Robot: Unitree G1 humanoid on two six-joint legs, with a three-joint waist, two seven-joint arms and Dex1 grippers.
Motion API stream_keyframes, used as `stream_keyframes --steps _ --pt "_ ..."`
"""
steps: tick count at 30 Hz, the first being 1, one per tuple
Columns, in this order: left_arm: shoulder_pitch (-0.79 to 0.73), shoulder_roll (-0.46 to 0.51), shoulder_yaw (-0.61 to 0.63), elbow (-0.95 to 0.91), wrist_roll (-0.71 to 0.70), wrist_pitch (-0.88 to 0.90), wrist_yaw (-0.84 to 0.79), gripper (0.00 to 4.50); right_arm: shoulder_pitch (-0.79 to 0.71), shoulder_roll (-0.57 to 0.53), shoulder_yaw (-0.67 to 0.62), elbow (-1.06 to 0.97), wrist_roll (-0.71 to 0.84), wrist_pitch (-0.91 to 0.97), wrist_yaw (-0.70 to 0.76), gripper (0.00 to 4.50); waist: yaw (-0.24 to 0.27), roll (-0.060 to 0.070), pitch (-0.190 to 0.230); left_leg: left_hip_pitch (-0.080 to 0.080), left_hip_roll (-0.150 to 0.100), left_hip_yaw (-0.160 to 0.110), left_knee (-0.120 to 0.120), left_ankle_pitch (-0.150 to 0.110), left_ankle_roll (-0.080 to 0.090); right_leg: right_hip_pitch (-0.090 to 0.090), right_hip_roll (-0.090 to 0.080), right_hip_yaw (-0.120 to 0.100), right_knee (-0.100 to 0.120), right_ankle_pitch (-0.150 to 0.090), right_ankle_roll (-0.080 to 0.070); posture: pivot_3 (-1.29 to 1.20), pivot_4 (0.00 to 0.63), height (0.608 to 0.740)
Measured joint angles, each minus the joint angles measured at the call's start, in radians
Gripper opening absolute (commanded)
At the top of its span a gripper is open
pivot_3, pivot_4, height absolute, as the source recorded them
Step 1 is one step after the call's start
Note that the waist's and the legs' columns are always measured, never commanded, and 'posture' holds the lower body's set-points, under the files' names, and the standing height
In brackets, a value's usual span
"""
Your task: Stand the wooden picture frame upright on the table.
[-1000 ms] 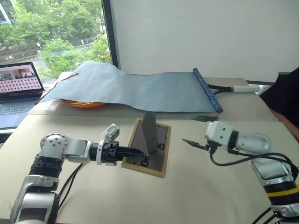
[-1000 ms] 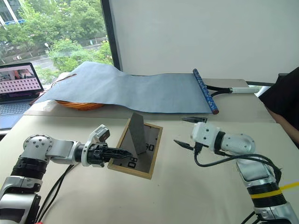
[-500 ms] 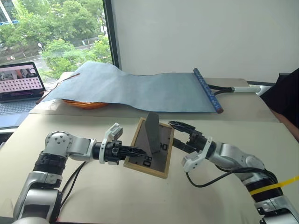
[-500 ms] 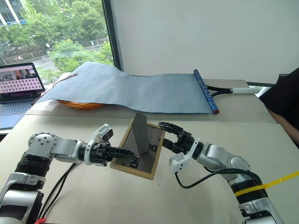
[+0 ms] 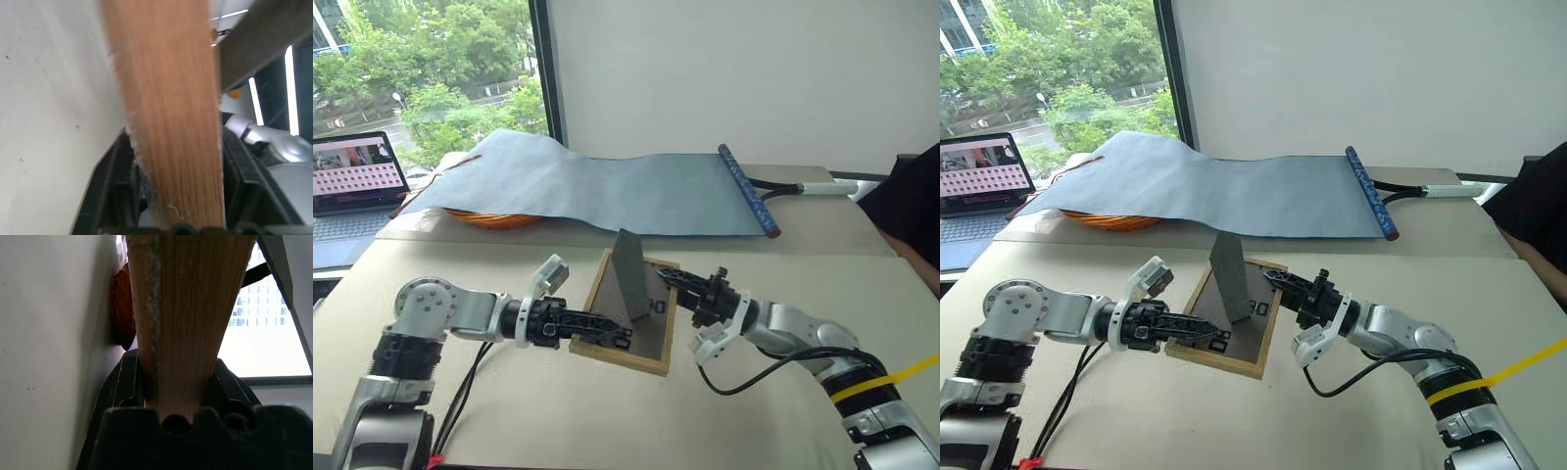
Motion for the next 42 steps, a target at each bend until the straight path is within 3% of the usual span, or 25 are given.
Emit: stream_keyframes --steps 3,8,10,12,15,18,21,27,35,42 --pt "0.081 0.02 0.079 -0.082 0.094 -0.146 -0.083 4.46 -0.009 -0.003 0.003 0.027 0.084 0.005 0.051 1.22 -0.002 0.0 0.0 0.0 0.0 0.0 0.0 0.0 0.001 0.0 0.0 0.0 0.001 0.0 0.0 0.0 0.15 0.694" --pt "0.195 0.126 0.208 -0.138 0.278 -0.377 -0.227 4.5 -0.023 -0.002 0.009 0.111 0.326 0.062 0.229 1.22 -0.003 0.0 0.0 0.001 0.0 0.0 0.001 0.0 0.001 0.001 0.0 0.0 0.001 0.0 0.0 0.0 0.15 0.694" --pt "0.265 0.118 0.274 -0.153 0.318 -0.478 -0.304 4.5 -0.025 0.031 0.012 0.122 0.544 0.158 0.399 1.22 -0.003 0.0 0.001 0.001 0.0 0.0 0.002 0.0 0.001 0.002 0.0 -0.001 0.001 0.0 0.0 0.0 0.15 0.694" --pt "0.31 0.116 0.312 -0.166 0.341 -0.523 -0.341 4.5 -0.027 0.079 0.002 0.102 0.823 0.361 0.6 1.22 -0.003 0.0 0.001 0.001 0.0 -0.001 0.002 0.0 0.001 0.003 0.0 -0.001 0.002 0.0 0.0 0.0 0.15 0.694" --pt "0.337 0.101 0.314 -0.205 0.352 -0.545 -0.344 4.5 -0.033 0.117 -0.035 0.061 1.07 0.63 0.757 1.22 0.002 0.002 0.003 0.001 0.0 -0.004 0.005 0.0 0.002 0.007 0.0 -0.004 0.002 0.0 0.0 0.0 0.15 0.694" --pt "0.376 0.057 0.29 -0.259 0.379 -0.558 -0.336 4.5 -0.072 0.132 -0.084 0.009 1.281 0.982 0.855 1.22 0.006 0.003 0.004 0.001 0.0 -0.006 0.007 0.0 0.002 0.007 0.0 -0.006 0.002 0.0 0.0 0.0 0.15 0.694" --pt "0.4 0.044 0.284 -0.294 0.389 -0.578 -0.335 4.5 -0.085 0.13 -0.114 -0.017 1.397 1.249 0.885 1.22 0.004 0.003 0.004 0.001 0.0 -0.006 0.007 0.0 0.002 0.007 0.0 -0.006 0.002 0.0 0.0 0.0 0.15 0.694" --pt "0.452 0.039 0.24 -0.352 0.464 -0.636 -0.353 4.5 -0.085 0.141 -0.129 -0.025 1.48 1.587 0.883 1.22 0.004 0.003 0.004 0.0 0.0 -0.006 0.006 -0.001 0.003 0.004 0.0 -0.006 0.002 0.0 -0.001 0.0 0.15 0.694" --pt "0.447 0.024 0.231 -0.363 0.474 -0.652 -0.345 4.5 -0.076 0.18 -0.185 -0.017 1.51 1.702 0.932 1.22 0.003 0.003 0.004 0.0 0.0 -0.006 0.006 -0.001 0.003 0.005 0.0 -0.006 0.001 -0.001 0.0 0.0 0.15 0.694" --pt "0.439 0.025 0.213 -0.363 0.493 -0.656 -0.344 4.5 -0.023 0.179 -0.175 -0.08 1.471 1.689 0.964 1.22 0.0 0.003 0.004 0.0 0.0 -0.006 0.006 -0.001 0.003 0.005 0.0 -0.006 0.001 -0.001 0.0 0.0 0.15 0.694"
